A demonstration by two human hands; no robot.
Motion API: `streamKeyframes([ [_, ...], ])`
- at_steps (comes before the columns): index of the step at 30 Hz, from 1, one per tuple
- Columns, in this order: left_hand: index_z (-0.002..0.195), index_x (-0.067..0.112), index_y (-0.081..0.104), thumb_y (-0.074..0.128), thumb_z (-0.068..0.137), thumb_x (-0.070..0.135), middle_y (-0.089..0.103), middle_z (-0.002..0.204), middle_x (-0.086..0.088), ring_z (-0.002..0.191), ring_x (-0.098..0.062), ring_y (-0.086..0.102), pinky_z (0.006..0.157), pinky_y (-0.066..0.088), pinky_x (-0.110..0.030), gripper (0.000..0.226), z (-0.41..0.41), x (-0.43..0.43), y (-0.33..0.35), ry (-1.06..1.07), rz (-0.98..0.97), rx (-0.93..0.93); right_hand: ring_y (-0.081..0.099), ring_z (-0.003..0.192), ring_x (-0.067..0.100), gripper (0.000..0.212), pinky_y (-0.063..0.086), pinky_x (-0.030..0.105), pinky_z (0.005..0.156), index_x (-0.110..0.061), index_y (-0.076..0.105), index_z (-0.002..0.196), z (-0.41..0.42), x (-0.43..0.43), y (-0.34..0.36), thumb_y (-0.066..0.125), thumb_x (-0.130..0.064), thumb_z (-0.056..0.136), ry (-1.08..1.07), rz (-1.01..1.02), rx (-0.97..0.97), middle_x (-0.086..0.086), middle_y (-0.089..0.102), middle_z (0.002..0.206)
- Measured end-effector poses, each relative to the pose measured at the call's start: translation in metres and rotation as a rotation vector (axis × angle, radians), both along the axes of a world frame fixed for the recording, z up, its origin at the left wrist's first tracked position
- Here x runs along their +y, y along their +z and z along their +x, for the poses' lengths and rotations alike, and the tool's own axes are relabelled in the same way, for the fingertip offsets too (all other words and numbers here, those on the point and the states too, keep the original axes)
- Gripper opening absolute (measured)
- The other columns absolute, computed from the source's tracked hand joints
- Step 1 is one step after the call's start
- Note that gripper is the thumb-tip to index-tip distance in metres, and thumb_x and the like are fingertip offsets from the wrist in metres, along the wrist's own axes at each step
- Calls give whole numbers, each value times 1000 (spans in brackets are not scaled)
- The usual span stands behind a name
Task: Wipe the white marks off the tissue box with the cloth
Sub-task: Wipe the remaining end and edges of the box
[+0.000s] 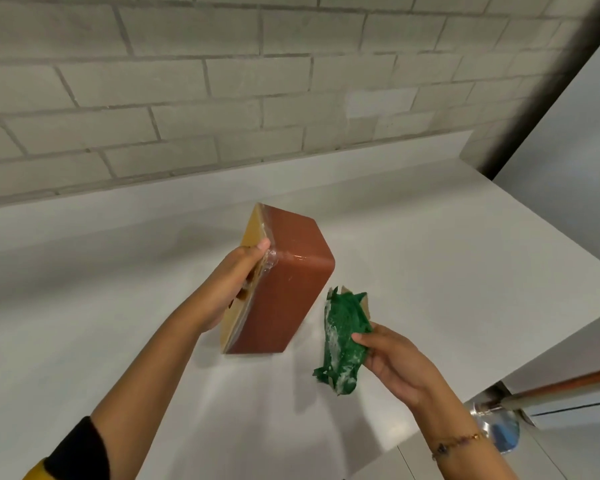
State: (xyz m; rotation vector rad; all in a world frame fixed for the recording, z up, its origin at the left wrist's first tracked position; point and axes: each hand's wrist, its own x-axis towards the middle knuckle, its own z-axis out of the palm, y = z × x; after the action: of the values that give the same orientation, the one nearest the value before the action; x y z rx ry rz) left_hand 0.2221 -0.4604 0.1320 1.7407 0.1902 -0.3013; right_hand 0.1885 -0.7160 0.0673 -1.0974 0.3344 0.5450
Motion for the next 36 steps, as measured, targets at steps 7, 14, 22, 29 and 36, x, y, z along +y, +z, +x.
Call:
streamKeyframes([
  [7,95,16,49,41,60,87,48,88,-2,75,-16,47,66,37,-27,80,4,-7,-2,0,99,-87,62,91,12,27,50,14,73,-25,69,62,-18,3,19,78,-2,71,-335,-786,-647,-6,69,87],
  [14,95,-10,60,47,62,78,55,89,-9,80,-31,56,85,44,-57,95,9,-12,-5,-83,192,-194,35,137,14,7,2,29,118,-14,48,88,-8,14,49,48,-21,89,-179,-796,-1143,-10,53,136],
  [22,77,3,53,49,60,77,44,84,-7,76,-21,43,71,36,-36,76,5,-11,-8,-53,200,-172,65,89,5,16,23,25,114,-38,61,92,4,36,66,48,-28,91,-187,-684,-1111,-14,68,94],
  [29,64,16,34,57,76,64,36,72,5,58,-7,36,56,29,-18,55,3,-15,-19,-35,258,-198,54,79,0,14,36,0,69,-7,74,88,38,42,80,63,1,85,-7,-984,-1027,-7,51,84],
  [36,70,21,39,56,74,64,42,88,8,76,-9,45,67,36,-25,46,-1,-18,-21,-16,249,-134,60,87,33,20,47,37,81,5,70,85,72,52,96,54,-4,92,458,-1342,-966,19,63,93],
])
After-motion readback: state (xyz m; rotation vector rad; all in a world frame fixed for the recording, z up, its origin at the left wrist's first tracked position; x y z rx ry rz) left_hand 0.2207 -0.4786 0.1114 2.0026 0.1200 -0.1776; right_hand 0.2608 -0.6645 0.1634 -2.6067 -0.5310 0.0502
